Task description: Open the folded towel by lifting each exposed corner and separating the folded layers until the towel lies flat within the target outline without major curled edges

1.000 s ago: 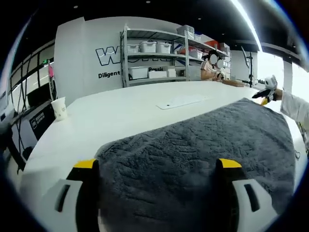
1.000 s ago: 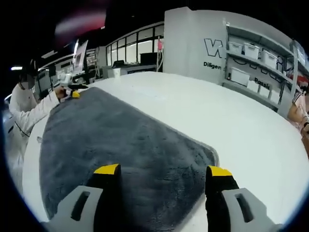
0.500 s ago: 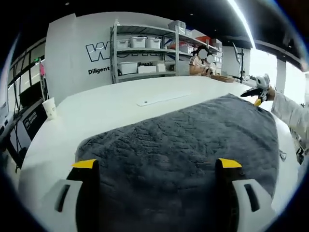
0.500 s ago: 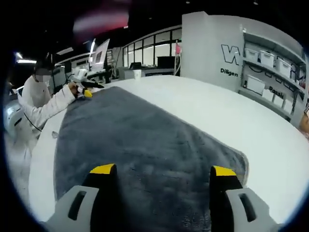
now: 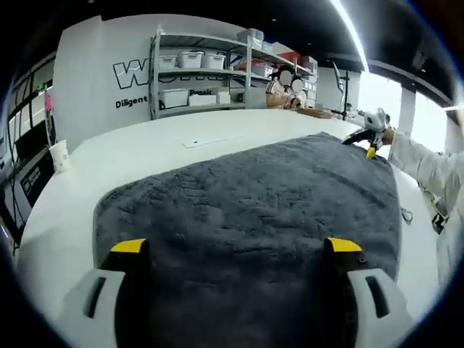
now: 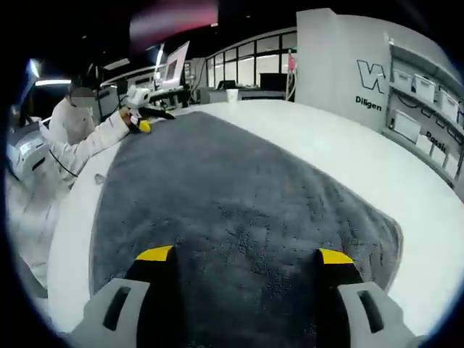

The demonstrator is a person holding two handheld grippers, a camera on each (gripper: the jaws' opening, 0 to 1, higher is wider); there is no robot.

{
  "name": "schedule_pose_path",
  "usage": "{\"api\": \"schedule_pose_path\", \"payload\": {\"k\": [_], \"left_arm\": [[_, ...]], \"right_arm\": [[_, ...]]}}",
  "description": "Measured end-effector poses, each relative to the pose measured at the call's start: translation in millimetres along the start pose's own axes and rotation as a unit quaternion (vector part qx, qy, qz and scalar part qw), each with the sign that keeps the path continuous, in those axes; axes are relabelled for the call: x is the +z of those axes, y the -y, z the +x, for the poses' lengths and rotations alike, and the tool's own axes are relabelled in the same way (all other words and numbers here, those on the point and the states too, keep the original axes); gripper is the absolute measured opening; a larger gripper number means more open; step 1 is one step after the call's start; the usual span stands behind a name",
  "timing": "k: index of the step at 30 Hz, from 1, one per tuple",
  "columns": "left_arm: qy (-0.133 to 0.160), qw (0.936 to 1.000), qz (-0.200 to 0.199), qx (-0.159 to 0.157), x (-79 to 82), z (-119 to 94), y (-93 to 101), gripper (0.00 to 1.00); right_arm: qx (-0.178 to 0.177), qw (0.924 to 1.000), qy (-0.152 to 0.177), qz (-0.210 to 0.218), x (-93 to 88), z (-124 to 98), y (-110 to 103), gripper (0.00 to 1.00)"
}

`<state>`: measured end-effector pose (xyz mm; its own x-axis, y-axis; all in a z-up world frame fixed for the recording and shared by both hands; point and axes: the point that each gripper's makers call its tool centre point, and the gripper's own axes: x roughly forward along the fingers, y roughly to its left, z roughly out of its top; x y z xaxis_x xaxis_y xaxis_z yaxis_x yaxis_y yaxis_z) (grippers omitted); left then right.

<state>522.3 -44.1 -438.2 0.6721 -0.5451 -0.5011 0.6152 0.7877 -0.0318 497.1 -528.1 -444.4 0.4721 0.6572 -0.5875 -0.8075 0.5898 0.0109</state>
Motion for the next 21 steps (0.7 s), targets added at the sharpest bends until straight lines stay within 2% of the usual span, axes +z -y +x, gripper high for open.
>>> {"api": "schedule_pose_path", "payload": {"k": [1, 6, 21], "left_arm": [[-0.007, 1.0000, 0.004, 0.002, -4.8, 0.0, -2.1, 0.96], [0.003, 0.9998, 0.021, 0.001, -4.1, -0.1, -4.4, 0.94], [0.015, 0.9996, 0.024, -0.006, -3.2, -0.9, -8.7, 0.92]], "right_arm": [[-0.001, 1.0000, -0.002, -0.003, -0.7, 0.2, 0.1, 0.75], [0.004, 0.9999, -0.005, -0.009, -1.6, 0.0, 0.3, 0.76], [0.012, 0.9997, 0.015, -0.013, -6.2, -7.1, -2.3, 0.78]]}}
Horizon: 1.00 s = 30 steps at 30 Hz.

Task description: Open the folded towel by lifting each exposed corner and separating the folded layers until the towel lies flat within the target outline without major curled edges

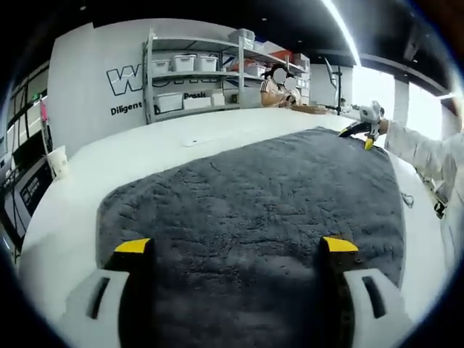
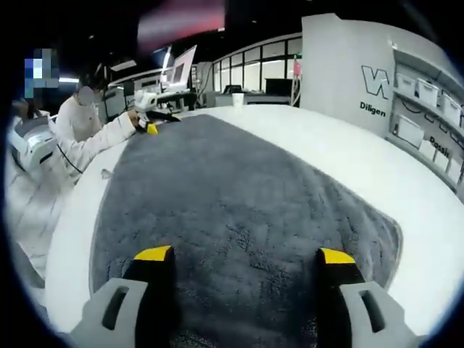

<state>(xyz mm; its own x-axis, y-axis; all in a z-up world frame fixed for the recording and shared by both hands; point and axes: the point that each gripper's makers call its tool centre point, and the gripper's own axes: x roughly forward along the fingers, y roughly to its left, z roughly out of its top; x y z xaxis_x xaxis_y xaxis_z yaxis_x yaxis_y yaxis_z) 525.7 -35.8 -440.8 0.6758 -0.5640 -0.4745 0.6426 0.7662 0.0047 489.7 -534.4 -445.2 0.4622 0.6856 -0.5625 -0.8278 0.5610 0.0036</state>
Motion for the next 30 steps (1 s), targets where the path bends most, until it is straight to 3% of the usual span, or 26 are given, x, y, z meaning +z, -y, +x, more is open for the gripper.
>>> {"api": "schedule_pose_path", "payload": {"k": [10, 18, 23, 30], "left_arm": [[0.006, 1.0000, 0.001, 0.000, 0.4, 0, 1.3, 0.93], [0.005, 1.0000, 0.000, 0.002, 0.6, 0, 3.6, 0.93], [0.011, 0.9999, -0.007, 0.002, 4.2, -2, 3.1, 0.99], [0.018, 0.9991, -0.036, 0.016, 8.9, -10, 2.8, 0.96]], "right_arm": [[-0.003, 1.0000, 0.004, 0.001, 0.7, 0, 2, 0.79], [-0.011, 0.9999, -0.011, 0.007, 0.6, -1, 3, 0.80], [-0.003, 0.9995, 0.025, 0.018, 15.2, -5, -7, 0.85], [-0.047, 0.9985, 0.028, 0.006, 18.7, -27, 2, 0.90]]}}
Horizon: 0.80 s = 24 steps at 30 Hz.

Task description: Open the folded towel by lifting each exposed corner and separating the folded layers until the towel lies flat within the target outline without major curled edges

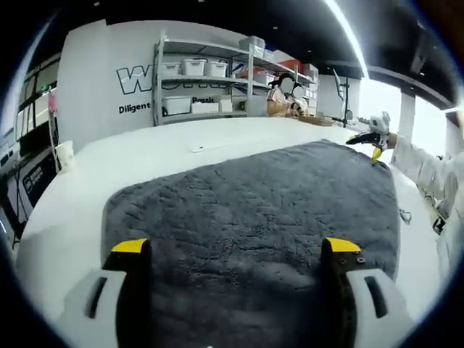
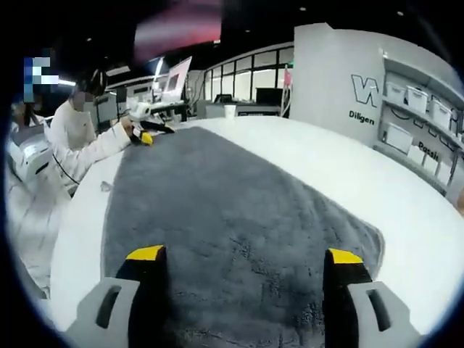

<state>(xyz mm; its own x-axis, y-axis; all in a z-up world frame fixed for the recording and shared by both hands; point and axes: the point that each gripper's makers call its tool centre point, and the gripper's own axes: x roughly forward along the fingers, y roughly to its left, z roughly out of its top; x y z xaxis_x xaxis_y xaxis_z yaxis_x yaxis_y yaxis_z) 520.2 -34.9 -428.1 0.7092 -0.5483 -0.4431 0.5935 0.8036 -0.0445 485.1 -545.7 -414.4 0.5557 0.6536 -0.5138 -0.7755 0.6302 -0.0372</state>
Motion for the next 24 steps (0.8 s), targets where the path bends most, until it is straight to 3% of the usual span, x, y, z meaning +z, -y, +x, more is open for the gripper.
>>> {"api": "schedule_pose_path", "payload": {"k": [11, 13, 14, 15, 24], "left_arm": [[-0.018, 0.9998, 0.008, 0.000, -10.8, -1, 0.2, 0.92], [-0.020, 0.9998, 0.010, 0.001, -12.1, -2, -1.1, 0.90], [-0.024, 0.9995, 0.020, 0.006, -13.8, -2, -3.6, 0.89], [-0.024, 0.9995, 0.021, 0.004, -14.0, -2, -3.1, 0.89], [-0.020, 0.9995, 0.026, 0.002, -14.5, -2, -3.3, 0.90]], "right_arm": [[-0.033, 0.9986, -0.023, 0.034, -32.9, -10, 20, 0.91], [-0.031, 0.9983, -0.034, 0.037, -39.5, -11, 21, 0.91], [-0.030, 0.9975, -0.056, 0.030, -48.2, -12, 20, 0.91], [-0.027, 0.9977, -0.044, 0.044, -45.7, -11, 19, 0.91], [-0.017, 0.9982, -0.039, 0.042, -50.5, -19, 25, 0.92]]}}
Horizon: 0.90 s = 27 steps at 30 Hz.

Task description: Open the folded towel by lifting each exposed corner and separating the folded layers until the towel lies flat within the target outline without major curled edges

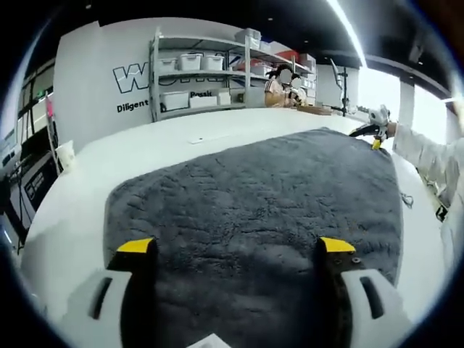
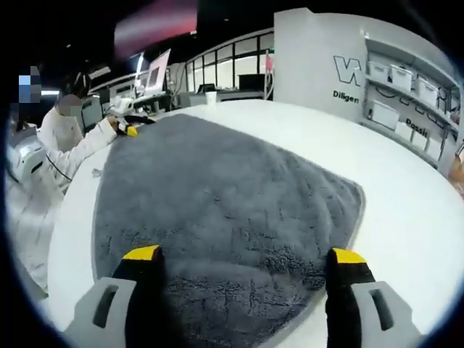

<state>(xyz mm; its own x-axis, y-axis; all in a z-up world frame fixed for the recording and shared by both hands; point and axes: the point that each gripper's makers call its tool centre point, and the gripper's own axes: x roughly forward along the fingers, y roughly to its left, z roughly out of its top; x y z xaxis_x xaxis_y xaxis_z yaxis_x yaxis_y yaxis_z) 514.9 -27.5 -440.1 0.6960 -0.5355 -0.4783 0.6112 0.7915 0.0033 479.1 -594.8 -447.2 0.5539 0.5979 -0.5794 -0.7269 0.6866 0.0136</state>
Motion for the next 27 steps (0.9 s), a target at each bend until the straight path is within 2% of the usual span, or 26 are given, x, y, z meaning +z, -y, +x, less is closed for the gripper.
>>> {"api": "schedule_pose_path", "payload": {"k": [3, 5, 8, 9, 12, 16, 18, 21, 23, 26, 27], "left_arm": [[0.000, 1.0000, 0.000, 0.001, -0.1, 0, -1.3, 0.90], [-0.001, 1.0000, 0.000, 0.001, -0.2, 0, -1.2, 0.90], [-0.002, 1.0000, 0.000, 0.002, -0.2, 0, -1.4, 0.90], [-0.002, 1.0000, 0.000, 0.002, -0.2, 0, -1.5, 0.90], [-0.002, 1.0000, 0.000, 0.001, -0.4, 0, -1.2, 0.90], [-0.003, 1.0000, 0.000, 0.001, -0.4, 0, -1.2, 0.90], [-0.002, 1.0000, 0.000, 0.002, -0.4, 0, -1.1, 0.90], [-0.002, 1.0000, -0.001, 0.003, -0.4, 0, -0.8, 0.90], [-0.002, 1.0000, 0.000, 0.003, -0.3, 0, -0.9, 0.90], [-0.002, 1.0000, -0.001, 0.003, -0.3, 0, -0.5, 0.90], [-0.001, 1.0000, -0.001, 0.003, -0.2, 0, -0.4, 0.90]], "right_arm": [[0.001, 1.0000, 0.003, -0.003, -0.2, 0, -3, 0.92], [-0.001, 0.9998, -0.015, -0.010, 0.6, 2, -7, 0.93], [0.002, 0.9998, -0.016, -0.009, 3.9, 0, -4, 0.96], [0.000, 1.0000, -0.007, -0.007, 8.4, -1, -2, 0.97], [-0.007, 0.9984, 0.054, 0.013, 36.3, -3, 4, 0.94], [-0.039, 0.9976, 0.056, 0.012, 44.9, -3, 23, 0.90], [-0.059, 0.9960, 0.063, 0.022, 50.3, 0, 33, 0.79], [-0.084, 0.9933, 0.076, 0.024, 58.6, 4, 49, 0.58], [-0.107, 0.9901, 0.084, 0.034, 63.5, 5, 62, 0.45], [-0.166, 0.9817, 0.086, 0.034, 67.6, 4, 92, 0.27], [-0.168, 0.9808, 0.090, 0.040, 69.2, 5, 94, 0.23]]}}
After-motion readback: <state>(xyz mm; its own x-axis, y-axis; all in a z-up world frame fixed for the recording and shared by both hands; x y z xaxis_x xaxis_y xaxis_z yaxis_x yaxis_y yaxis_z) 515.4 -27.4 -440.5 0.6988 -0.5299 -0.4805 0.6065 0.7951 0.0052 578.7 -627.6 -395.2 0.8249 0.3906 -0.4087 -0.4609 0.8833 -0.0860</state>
